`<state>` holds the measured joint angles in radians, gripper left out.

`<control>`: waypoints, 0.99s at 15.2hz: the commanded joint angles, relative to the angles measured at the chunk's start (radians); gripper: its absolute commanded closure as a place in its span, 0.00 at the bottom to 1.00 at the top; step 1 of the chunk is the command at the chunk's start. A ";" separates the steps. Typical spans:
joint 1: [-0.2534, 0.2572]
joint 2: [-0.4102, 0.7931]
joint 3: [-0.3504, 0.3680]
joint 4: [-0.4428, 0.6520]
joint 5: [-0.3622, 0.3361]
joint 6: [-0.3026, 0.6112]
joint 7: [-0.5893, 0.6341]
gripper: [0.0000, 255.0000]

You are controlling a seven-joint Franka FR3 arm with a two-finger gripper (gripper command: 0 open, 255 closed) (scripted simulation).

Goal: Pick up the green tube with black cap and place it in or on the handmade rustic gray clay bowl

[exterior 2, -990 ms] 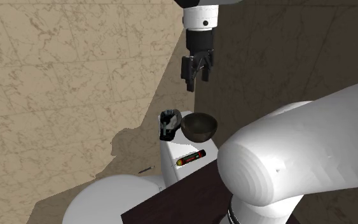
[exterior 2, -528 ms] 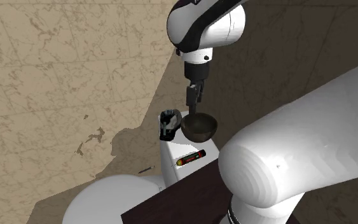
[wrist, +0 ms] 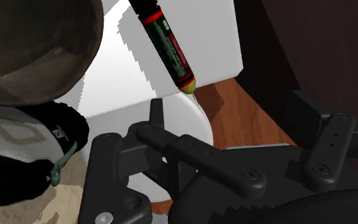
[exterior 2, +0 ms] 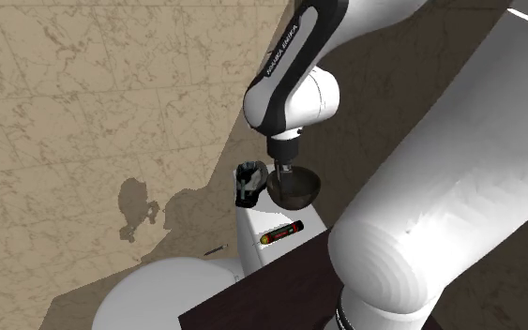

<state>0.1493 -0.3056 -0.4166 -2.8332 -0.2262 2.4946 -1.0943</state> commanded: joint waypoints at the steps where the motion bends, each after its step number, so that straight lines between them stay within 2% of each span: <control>1: 0.043 0.114 -0.039 0.009 0.033 0.103 -0.113 0.00; 3: 0.089 0.225 -0.067 0.021 0.108 0.194 -0.246 0.00; 5: 0.125 0.343 -0.069 0.041 0.239 0.276 -0.418 0.00; 6: 0.127 0.402 -0.048 0.055 0.323 0.312 -0.516 0.00; 7: 0.113 0.459 -0.011 0.071 0.407 0.344 -0.615 0.00; 9: 0.046 0.565 0.093 0.110 0.537 0.402 -0.787 0.00; 10: 0.026 0.573 0.113 0.113 0.533 0.408 -0.791 0.00; 15: -0.061 0.665 0.218 0.138 0.615 0.479 -0.855 0.00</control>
<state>0.1040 0.3424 -0.2177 -2.7010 0.3745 2.9604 -1.9371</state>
